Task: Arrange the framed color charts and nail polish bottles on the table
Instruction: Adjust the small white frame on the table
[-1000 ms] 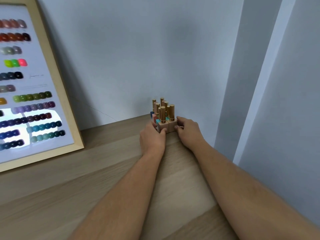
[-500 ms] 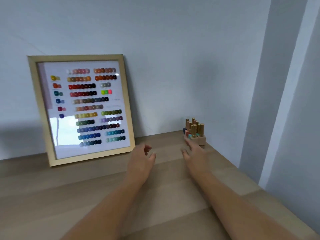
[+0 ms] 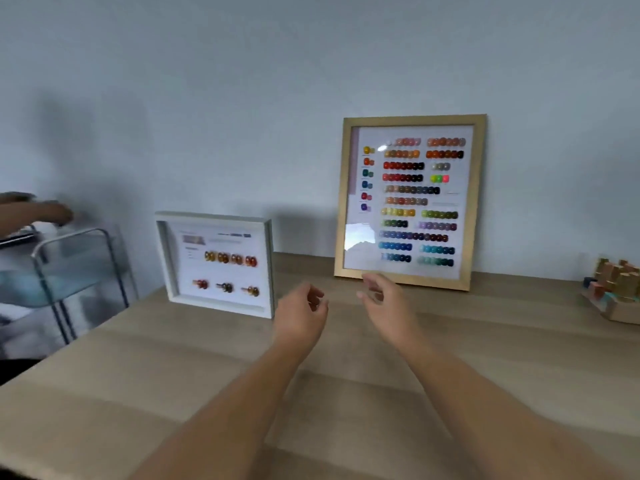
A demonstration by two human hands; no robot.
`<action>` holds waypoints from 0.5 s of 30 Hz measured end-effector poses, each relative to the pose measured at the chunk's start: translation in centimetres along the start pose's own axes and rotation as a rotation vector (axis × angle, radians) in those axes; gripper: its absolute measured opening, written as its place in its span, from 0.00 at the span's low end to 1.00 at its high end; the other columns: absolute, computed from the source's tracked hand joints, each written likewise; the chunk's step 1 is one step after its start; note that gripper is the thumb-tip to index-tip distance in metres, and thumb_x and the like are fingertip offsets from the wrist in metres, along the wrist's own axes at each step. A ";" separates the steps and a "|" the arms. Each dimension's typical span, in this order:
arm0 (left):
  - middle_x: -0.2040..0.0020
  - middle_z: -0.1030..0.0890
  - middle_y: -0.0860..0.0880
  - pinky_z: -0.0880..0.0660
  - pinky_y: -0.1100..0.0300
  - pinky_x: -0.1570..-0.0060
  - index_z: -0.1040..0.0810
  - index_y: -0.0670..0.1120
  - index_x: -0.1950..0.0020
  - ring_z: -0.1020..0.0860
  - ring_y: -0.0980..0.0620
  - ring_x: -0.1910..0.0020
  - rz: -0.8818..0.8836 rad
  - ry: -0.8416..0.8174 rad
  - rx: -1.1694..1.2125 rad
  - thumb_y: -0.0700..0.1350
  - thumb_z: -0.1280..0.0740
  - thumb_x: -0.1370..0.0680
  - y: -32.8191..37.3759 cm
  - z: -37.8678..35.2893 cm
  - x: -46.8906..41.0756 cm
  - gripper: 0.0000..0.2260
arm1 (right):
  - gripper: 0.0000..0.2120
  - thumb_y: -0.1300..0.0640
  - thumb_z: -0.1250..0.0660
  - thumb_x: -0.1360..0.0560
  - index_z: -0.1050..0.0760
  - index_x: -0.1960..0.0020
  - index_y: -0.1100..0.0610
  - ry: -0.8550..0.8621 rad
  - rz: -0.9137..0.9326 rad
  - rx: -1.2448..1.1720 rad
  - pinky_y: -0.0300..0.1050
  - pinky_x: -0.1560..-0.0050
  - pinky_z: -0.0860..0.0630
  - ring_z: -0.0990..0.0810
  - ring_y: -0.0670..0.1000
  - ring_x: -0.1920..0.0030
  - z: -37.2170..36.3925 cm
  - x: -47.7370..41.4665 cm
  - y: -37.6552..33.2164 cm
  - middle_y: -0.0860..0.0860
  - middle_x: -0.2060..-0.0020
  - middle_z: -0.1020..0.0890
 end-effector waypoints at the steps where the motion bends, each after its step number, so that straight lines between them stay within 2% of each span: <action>1: 0.65 0.25 0.56 0.33 0.69 0.66 0.23 0.49 0.55 0.26 0.60 0.65 0.026 0.025 -0.017 0.45 0.32 0.26 -1.7 1.6 0.0 0.02 | 0.20 0.55 0.35 0.25 0.31 0.33 0.51 -0.027 -0.012 -0.020 0.42 0.40 0.32 0.27 0.48 0.38 -1.8 0.1 -0.4 0.50 0.37 0.25; 3: 0.63 0.23 0.54 0.34 0.70 0.65 0.23 0.47 0.53 0.25 0.58 0.63 0.070 0.065 -0.044 0.44 0.32 0.26 -4.8 4.3 0.1 0.03 | 0.20 0.54 0.35 0.25 0.31 0.34 0.51 -0.058 -0.032 -0.053 0.41 0.41 0.33 0.27 0.49 0.38 -4.6 0.2 -1.0 0.51 0.37 0.25; 5: 0.56 0.22 0.50 0.31 0.64 0.59 0.24 0.46 0.50 0.23 0.53 0.56 0.124 0.094 -0.075 0.44 0.33 0.26 -7.8 6.9 0.3 0.07 | 0.21 0.54 0.34 0.26 0.31 0.34 0.51 -0.103 -0.036 -0.053 0.41 0.41 0.33 0.27 0.49 0.37 -7.3 0.3 -1.5 0.51 0.37 0.24; 7: 0.47 0.24 0.47 0.30 0.60 0.52 0.26 0.46 0.44 0.24 0.49 0.49 0.178 0.112 -0.110 0.45 0.33 0.27 -10.7 8.9 0.2 0.12 | 0.23 0.54 0.33 0.26 0.32 0.33 0.52 -0.148 -0.044 -0.076 0.44 0.38 0.32 0.27 0.49 0.37 -9.7 0.4 -1.7 0.51 0.36 0.25; 10: 0.38 0.28 0.45 0.33 0.59 0.44 0.31 0.45 0.37 0.27 0.47 0.41 0.262 0.157 -0.094 0.46 0.31 0.28 -14.5 11.6 -0.7 0.20 | 0.25 0.54 0.31 0.28 0.32 0.32 0.53 -0.181 -0.045 -0.089 0.44 0.37 0.32 0.27 0.49 0.37 -12.8 0.2 -2.1 0.51 0.36 0.25; 15: 0.32 0.32 0.46 0.36 0.58 0.39 0.37 0.45 0.31 0.32 0.47 0.34 0.333 0.252 -0.012 0.48 0.30 0.28 -18.3 14.8 -3.7 0.29 | 0.29 0.51 0.29 0.30 0.33 0.32 0.53 -0.192 -0.025 -0.074 0.43 0.39 0.30 0.25 0.49 0.39 -15.6 -1.0 -2.8 0.51 0.36 0.25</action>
Point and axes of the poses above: each hand's wrist, its own x-axis away from the middle knuckle, its own z-axis out of the back of the hand, y = z × x, the point moved 6 cm from there along -x, towards the middle knuckle
